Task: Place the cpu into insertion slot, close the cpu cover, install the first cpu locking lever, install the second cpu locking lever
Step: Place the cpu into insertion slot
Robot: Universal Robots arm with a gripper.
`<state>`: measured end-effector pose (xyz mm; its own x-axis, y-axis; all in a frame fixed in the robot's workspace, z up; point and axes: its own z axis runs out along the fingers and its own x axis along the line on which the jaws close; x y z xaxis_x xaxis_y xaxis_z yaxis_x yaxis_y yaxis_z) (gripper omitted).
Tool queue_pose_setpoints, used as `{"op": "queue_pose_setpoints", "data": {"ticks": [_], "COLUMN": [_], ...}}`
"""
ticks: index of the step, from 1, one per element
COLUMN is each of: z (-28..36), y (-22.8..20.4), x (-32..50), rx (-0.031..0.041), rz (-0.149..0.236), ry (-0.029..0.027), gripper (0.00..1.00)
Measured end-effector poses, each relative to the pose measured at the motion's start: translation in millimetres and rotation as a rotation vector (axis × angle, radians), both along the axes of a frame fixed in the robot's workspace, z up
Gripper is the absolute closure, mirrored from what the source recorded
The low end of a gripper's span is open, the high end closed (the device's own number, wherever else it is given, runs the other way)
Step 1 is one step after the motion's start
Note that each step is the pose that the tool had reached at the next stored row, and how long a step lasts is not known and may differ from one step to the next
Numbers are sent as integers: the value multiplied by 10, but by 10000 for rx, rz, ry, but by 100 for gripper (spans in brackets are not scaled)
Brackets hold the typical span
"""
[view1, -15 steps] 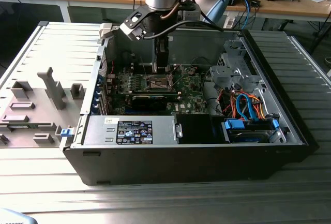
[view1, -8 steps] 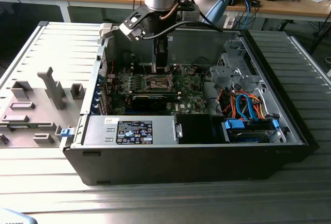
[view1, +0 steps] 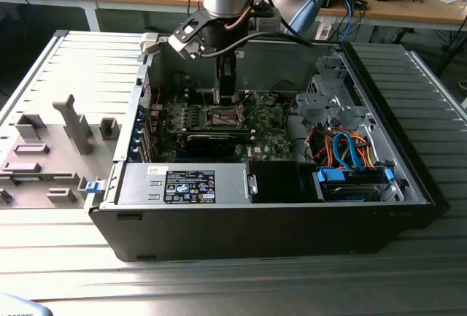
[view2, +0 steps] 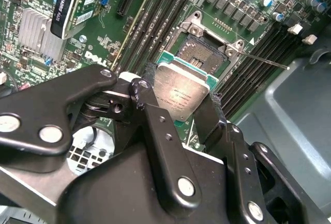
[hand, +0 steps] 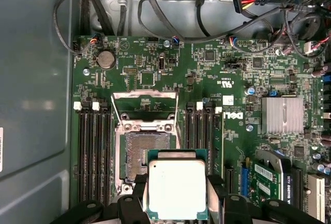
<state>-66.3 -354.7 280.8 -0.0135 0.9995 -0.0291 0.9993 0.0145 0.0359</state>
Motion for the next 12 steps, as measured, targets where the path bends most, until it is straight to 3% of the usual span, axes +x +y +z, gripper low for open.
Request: {"op": "queue_pose_setpoints", "data": {"ticks": [1,2,3,12], "z": [-1,-1,-1,-27], "y": [0,0,0,0], "x": [0,0,0,0], "rx": [56,178,256,267], "rz": [0,-1,0,9], "ry": [-1,0,0,0], "gripper": [46,46,46,46]}}
